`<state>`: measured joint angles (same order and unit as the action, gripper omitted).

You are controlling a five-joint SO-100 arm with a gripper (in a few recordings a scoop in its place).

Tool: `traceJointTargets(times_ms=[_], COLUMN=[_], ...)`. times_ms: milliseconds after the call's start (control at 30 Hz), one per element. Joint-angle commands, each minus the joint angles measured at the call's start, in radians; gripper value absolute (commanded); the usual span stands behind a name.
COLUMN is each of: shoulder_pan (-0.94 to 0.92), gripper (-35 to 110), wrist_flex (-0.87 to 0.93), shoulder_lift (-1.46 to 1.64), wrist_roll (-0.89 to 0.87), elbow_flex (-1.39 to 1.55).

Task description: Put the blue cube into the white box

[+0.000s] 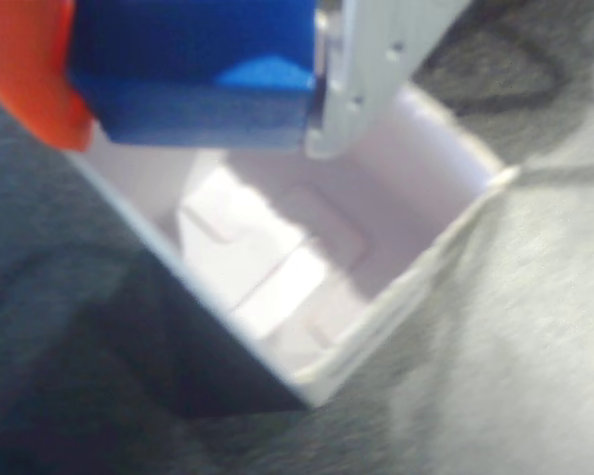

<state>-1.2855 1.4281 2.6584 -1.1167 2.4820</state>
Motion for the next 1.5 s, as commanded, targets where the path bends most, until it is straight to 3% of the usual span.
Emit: traceJointTargets(times_ms=[0,700,900,1100,1467], shoulder_pan=[0.009,0.072,0.046,0.084,0.528], gripper=[3,17,0,0,0], wrist_flex=[0.009,-0.089,-0.086,-0.149,-0.184], shoulder_lift=[0.015,0.025,0.048,0.041,0.015], wrist_roll=[-0.006,0.017,-0.015,-0.026,-0.181], elbow_flex=[-0.014,0.011,0.038,0.044,-0.080])
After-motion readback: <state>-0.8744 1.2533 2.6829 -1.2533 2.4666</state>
